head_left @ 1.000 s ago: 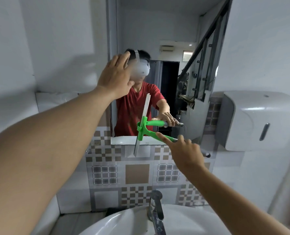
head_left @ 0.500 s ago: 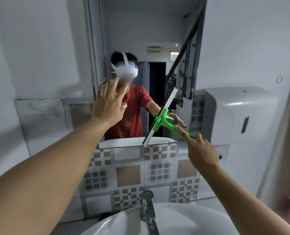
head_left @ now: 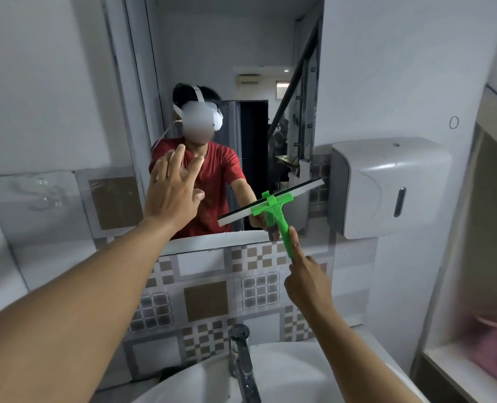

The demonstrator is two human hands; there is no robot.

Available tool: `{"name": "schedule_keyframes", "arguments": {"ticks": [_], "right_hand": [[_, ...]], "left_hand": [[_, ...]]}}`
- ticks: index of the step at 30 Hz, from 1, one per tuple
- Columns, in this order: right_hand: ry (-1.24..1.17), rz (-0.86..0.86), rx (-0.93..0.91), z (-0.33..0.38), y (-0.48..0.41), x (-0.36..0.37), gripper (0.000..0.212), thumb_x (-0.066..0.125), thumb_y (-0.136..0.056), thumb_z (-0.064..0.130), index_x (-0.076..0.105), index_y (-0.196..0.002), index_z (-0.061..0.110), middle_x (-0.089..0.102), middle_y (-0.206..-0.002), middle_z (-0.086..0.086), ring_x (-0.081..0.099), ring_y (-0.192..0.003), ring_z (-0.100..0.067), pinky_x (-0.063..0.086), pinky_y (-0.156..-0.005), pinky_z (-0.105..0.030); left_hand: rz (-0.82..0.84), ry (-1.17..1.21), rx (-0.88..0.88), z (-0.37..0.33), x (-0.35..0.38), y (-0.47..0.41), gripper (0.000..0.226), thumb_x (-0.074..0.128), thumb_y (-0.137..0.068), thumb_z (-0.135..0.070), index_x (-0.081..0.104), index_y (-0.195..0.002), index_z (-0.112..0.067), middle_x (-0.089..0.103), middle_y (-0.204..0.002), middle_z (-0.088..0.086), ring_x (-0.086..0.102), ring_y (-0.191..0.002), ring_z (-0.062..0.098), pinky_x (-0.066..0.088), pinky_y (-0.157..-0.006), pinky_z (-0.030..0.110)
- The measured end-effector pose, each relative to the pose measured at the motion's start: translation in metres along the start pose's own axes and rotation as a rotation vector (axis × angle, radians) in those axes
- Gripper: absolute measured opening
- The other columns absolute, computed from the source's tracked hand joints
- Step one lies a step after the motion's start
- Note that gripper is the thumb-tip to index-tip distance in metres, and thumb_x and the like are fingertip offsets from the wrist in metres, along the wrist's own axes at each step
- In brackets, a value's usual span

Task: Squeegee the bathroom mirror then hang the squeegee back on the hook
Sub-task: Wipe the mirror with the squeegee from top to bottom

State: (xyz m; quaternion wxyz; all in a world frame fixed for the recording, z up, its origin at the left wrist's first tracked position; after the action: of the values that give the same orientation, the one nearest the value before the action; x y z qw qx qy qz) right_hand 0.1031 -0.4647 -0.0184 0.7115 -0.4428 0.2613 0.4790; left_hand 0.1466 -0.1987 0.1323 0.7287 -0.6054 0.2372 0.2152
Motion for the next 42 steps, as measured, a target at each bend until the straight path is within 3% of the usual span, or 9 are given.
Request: {"name": "schedule_keyframes", "arguments": {"ticks": [4,9,17,23,33,37,40,42], "right_hand": [[-0.037,0.028,0.031,-0.006,0.017,0.018,0.103,0.051,-0.095,0.002,-0.02,-0.152,0.05,0.061,-0.093,-0.008,0.051,-0.059,-0.011,0.041,-0.046,-0.023],[-0.058,0.077,0.033,-0.023,0.035,0.041,0.108,0.051,-0.094,0.0,-0.028,-0.146,0.052,0.062,-0.094,-0.009,0.059,-0.066,-0.016,0.052,-0.052,-0.028],[-0.097,0.131,0.106,-0.016,0.043,0.052,0.109,0.05,-0.09,-0.006,-0.022,-0.153,0.046,0.062,-0.083,-0.01,0.051,-0.057,-0.015,0.038,-0.045,-0.025],[-0.127,0.136,0.141,-0.012,0.054,0.061,0.11,0.05,-0.089,-0.007,-0.021,-0.154,0.046,0.062,-0.086,-0.009,0.063,-0.066,-0.023,0.055,-0.05,-0.034],[-0.072,0.262,0.169,-0.012,0.068,0.045,0.103,0.049,-0.09,-0.005,-0.012,-0.158,0.042,0.051,-0.071,-0.003,0.051,-0.059,-0.017,0.041,-0.046,-0.03],[-0.025,0.277,0.151,-0.011,0.076,0.027,0.098,0.05,-0.092,0.0,-0.009,-0.159,0.041,0.054,-0.075,-0.002,0.062,-0.068,-0.021,0.052,-0.054,-0.036],[0.008,0.292,0.134,-0.013,0.087,0.01,0.09,0.048,-0.095,0.002,-0.003,-0.16,0.037,0.058,-0.088,-0.004,0.054,-0.063,-0.014,0.041,-0.047,-0.026],[0.037,0.309,0.135,-0.015,0.095,-0.002,0.078,0.047,-0.095,0.004,0.014,-0.16,0.031,0.058,-0.093,-0.004,0.055,-0.068,-0.017,0.041,-0.051,-0.027]], "left_hand": [[-0.009,-0.006,-0.011,-0.001,0.003,0.001,0.082,0.07,-0.088,-0.033,0.028,-0.157,-0.022,0.022,-0.163,0.024,0.025,-0.147,0.047,0.026,-0.119,0.059],[-0.021,-0.023,0.013,-0.013,0.01,0.011,0.076,0.07,-0.088,-0.035,0.036,-0.154,-0.02,0.026,-0.162,0.025,0.029,-0.144,0.048,0.028,-0.116,0.062],[0.028,-0.002,-0.011,-0.024,0.021,0.016,0.083,0.069,-0.088,-0.039,0.027,-0.158,-0.022,0.016,-0.165,0.024,0.019,-0.15,0.045,0.02,-0.121,0.06],[0.039,0.008,-0.021,-0.024,0.023,0.017,0.083,0.067,-0.089,-0.038,0.024,-0.159,-0.024,0.011,-0.167,0.022,0.015,-0.151,0.045,0.015,-0.123,0.058],[0.052,0.011,-0.013,-0.023,0.018,0.017,0.084,0.071,-0.088,-0.039,0.026,-0.157,-0.024,0.013,-0.167,0.022,0.017,-0.151,0.045,0.018,-0.122,0.059],[0.072,0.018,-0.01,-0.024,0.01,0.017,0.082,0.071,-0.088,-0.034,0.028,-0.157,-0.023,0.014,-0.166,0.021,0.017,-0.15,0.045,0.019,-0.12,0.06],[0.094,0.045,-0.015,-0.025,0.002,0.017,0.079,0.071,-0.088,-0.029,0.03,-0.156,-0.022,0.014,-0.166,0.02,0.018,-0.149,0.046,0.021,-0.119,0.061],[0.118,0.053,-0.014,-0.028,-0.002,0.018,0.078,0.071,-0.087,-0.03,0.032,-0.155,-0.021,0.014,-0.166,0.02,0.019,-0.149,0.046,0.023,-0.118,0.061]]}}
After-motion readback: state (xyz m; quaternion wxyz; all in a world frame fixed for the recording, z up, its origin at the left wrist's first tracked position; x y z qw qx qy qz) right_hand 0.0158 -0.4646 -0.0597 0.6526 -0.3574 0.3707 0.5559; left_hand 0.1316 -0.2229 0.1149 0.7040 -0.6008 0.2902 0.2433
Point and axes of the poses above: each hand's wrist, its own y-axis away from the middle knuckle, its own x-axis out of the palm, z = x × y, the point moved 1 cm from there along -y, towards the middle knuckle
